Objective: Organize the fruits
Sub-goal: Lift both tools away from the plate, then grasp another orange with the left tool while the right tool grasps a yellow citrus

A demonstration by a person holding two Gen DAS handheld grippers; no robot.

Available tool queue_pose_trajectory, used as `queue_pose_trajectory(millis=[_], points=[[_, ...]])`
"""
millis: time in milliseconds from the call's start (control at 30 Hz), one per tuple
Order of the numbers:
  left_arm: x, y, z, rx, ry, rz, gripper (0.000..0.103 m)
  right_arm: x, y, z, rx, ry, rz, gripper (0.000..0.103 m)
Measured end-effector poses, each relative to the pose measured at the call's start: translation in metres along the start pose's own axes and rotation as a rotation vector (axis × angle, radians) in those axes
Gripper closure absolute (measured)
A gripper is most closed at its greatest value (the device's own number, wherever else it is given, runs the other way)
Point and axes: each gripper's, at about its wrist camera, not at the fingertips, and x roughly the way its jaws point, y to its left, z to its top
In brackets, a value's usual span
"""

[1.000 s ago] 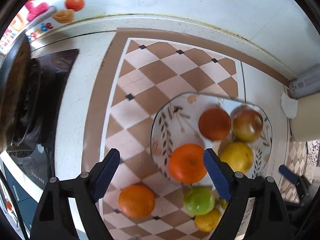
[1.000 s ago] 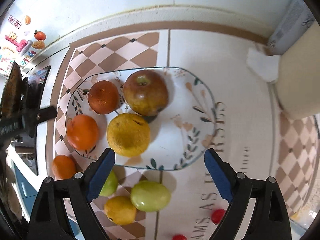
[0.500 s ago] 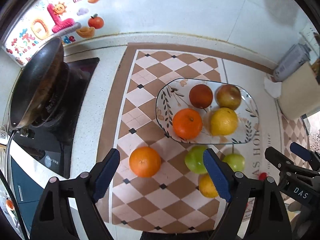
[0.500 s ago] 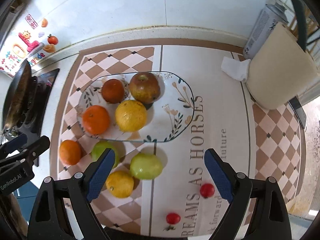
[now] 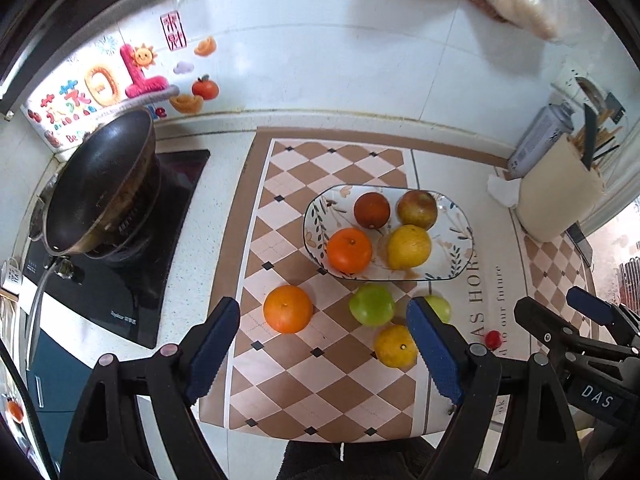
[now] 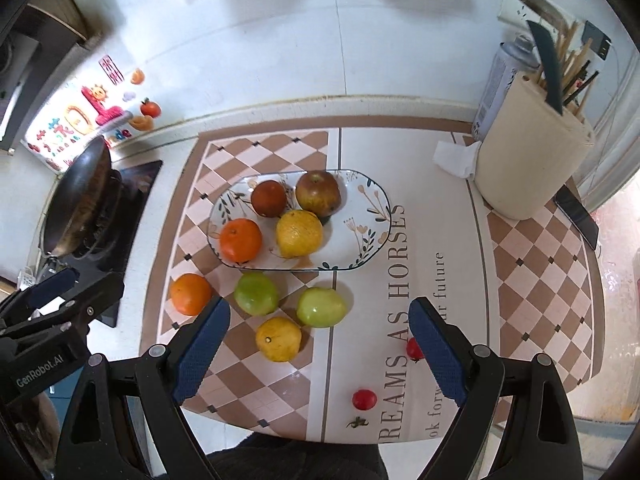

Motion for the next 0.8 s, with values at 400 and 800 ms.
queue_pose_trajectory(millis=[400, 800], points=[[-0.026, -0.003, -0.009, 0.010, -0.044, -0.004, 0.018, -0.033, 0.001, -0.006, 0.012, -0.049, 0.012, 0.010], [0.009, 0.014, -0.005, -0.014, 0.011, 0.058, 0.003, 0.042, -0.004, -0.013, 0.073, 0.115, 0.104, 0.010]])
